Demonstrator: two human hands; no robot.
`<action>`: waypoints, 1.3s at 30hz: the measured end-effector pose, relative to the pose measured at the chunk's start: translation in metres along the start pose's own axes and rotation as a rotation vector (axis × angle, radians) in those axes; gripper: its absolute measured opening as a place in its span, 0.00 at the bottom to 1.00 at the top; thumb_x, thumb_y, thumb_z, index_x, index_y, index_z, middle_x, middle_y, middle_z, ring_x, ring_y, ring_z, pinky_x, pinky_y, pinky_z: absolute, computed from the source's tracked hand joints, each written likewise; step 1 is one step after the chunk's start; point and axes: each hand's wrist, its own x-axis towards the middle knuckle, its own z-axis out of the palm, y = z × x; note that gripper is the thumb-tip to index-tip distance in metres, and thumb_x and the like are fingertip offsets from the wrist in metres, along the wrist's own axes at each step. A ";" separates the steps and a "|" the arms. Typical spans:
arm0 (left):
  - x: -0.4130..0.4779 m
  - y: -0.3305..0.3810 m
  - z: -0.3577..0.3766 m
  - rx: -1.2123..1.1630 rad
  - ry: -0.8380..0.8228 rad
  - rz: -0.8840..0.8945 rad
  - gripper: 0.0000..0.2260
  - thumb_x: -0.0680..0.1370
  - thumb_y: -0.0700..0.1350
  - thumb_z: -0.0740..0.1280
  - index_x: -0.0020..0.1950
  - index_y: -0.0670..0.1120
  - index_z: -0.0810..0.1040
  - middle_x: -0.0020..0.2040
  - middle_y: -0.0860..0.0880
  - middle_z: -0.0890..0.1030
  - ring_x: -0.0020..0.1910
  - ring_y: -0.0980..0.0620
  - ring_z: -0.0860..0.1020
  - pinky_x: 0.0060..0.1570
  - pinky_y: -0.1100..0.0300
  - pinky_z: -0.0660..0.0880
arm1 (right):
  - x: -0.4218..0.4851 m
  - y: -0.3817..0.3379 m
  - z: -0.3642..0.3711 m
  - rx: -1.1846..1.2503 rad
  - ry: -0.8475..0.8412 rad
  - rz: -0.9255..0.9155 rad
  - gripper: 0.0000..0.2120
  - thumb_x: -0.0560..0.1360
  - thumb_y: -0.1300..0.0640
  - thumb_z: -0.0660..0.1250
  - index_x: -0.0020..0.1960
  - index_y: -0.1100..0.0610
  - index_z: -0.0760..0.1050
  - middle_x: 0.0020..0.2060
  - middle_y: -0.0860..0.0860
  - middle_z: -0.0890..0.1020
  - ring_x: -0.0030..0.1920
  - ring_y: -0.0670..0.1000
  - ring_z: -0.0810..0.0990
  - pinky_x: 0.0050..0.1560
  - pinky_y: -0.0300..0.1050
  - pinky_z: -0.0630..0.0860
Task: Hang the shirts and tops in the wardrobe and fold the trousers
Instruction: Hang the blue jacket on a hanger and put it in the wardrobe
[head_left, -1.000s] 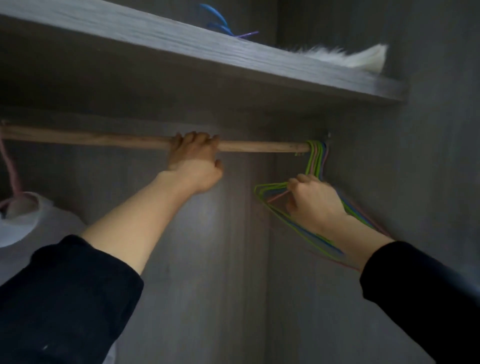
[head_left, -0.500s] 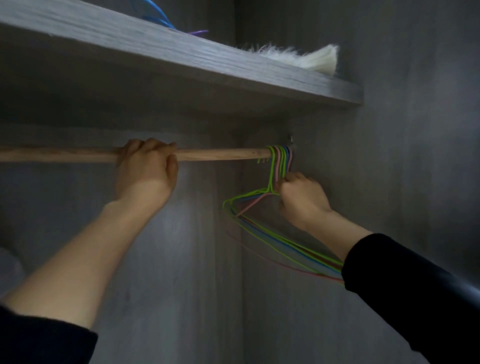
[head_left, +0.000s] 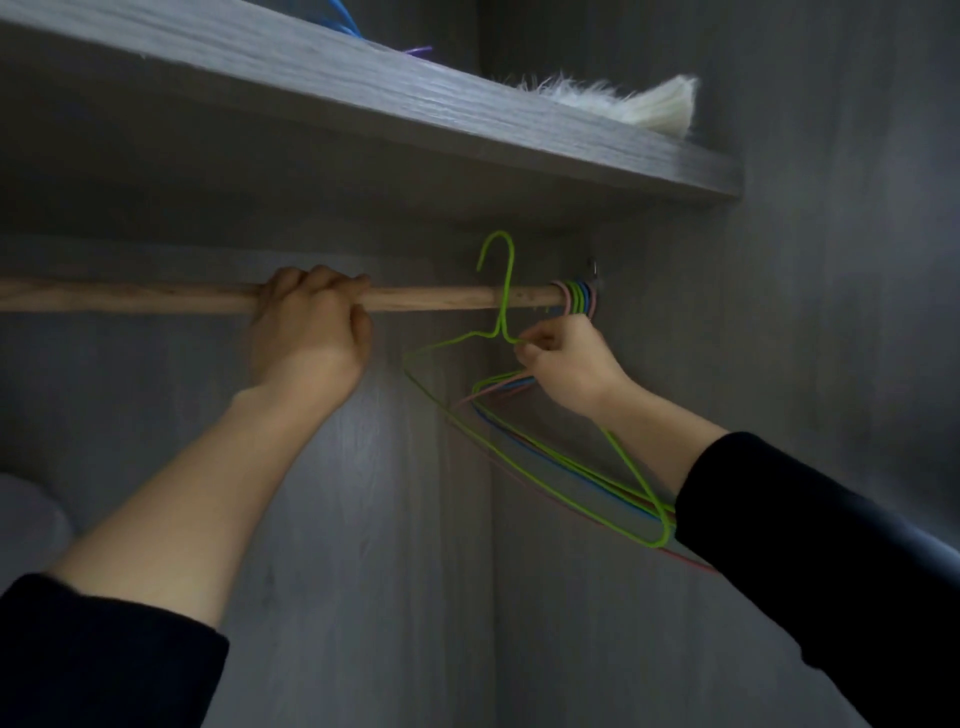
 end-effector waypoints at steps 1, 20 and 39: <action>0.001 0.000 0.000 -0.001 -0.007 -0.003 0.22 0.72 0.48 0.55 0.62 0.44 0.79 0.54 0.41 0.81 0.52 0.37 0.73 0.54 0.51 0.68 | -0.001 -0.004 0.003 -0.018 -0.005 -0.006 0.10 0.76 0.58 0.65 0.40 0.61 0.80 0.32 0.52 0.77 0.37 0.48 0.74 0.36 0.41 0.66; -0.134 0.111 0.007 -0.532 -0.311 0.058 0.21 0.76 0.49 0.58 0.67 0.42 0.72 0.66 0.39 0.71 0.65 0.38 0.68 0.64 0.49 0.63 | -0.207 0.021 -0.047 -0.012 -0.137 0.344 0.08 0.78 0.51 0.66 0.52 0.51 0.82 0.20 0.41 0.70 0.20 0.40 0.67 0.24 0.29 0.62; -0.383 0.522 -0.123 -1.273 -0.810 0.258 0.15 0.73 0.45 0.58 0.55 0.45 0.79 0.54 0.46 0.78 0.56 0.47 0.72 0.55 0.61 0.64 | -0.556 0.119 -0.359 -0.045 -0.063 1.006 0.07 0.75 0.60 0.70 0.46 0.63 0.83 0.29 0.53 0.76 0.27 0.47 0.72 0.29 0.38 0.70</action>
